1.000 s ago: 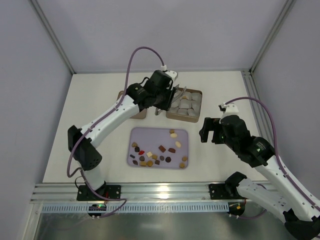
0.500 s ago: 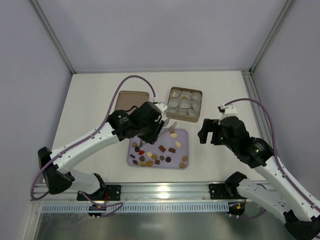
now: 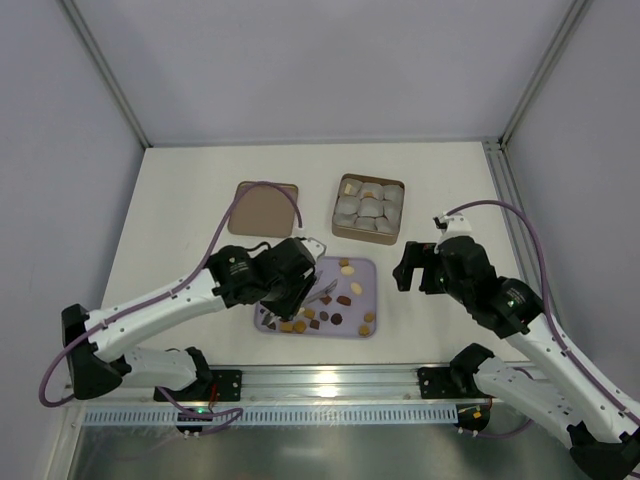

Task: Pack the chocolate

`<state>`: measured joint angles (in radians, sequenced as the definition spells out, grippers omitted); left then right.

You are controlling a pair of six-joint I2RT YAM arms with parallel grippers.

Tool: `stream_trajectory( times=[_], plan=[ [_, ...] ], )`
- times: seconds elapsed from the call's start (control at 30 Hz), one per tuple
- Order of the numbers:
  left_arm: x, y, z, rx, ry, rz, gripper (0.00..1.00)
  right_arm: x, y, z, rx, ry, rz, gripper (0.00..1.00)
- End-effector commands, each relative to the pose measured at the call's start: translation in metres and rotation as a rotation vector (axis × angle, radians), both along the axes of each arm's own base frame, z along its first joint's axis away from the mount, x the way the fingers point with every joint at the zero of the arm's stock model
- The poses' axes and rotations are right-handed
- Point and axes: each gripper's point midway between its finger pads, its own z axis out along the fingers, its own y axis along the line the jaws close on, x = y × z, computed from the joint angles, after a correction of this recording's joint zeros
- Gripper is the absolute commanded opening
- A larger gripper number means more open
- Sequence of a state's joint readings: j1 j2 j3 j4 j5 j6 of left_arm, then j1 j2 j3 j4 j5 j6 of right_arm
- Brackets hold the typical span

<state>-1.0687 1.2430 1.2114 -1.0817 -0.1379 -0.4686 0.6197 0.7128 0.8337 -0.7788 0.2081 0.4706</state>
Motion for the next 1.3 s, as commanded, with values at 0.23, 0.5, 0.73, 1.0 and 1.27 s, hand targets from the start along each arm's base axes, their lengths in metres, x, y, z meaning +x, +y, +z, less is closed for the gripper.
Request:
stream_trajectory(
  times=[0.23,0.5,0.73,1.0,1.27],
  plan=[
    [0.001,-0.003,-0.008,0.067,-0.011,-0.015,0.43,0.003,0.002,0.009,0.03,-0.041,-0.002,1.0],
    [-0.002,-0.005,-0.015,0.09,0.002,-0.041,0.43,0.002,0.001,0.008,0.029,-0.041,-0.002,1.0],
    [-0.005,-0.008,-0.021,0.095,0.024,-0.056,0.44,0.001,0.0,0.009,0.027,-0.042,-0.003,1.0],
    [-0.007,-0.007,-0.027,0.108,0.039,-0.061,0.44,0.0,-0.001,0.008,0.03,-0.043,-0.006,1.0],
    [-0.009,-0.01,-0.021,0.077,0.041,-0.065,0.44,-0.001,-0.002,0.009,0.031,-0.048,-0.008,1.0]
  ],
)
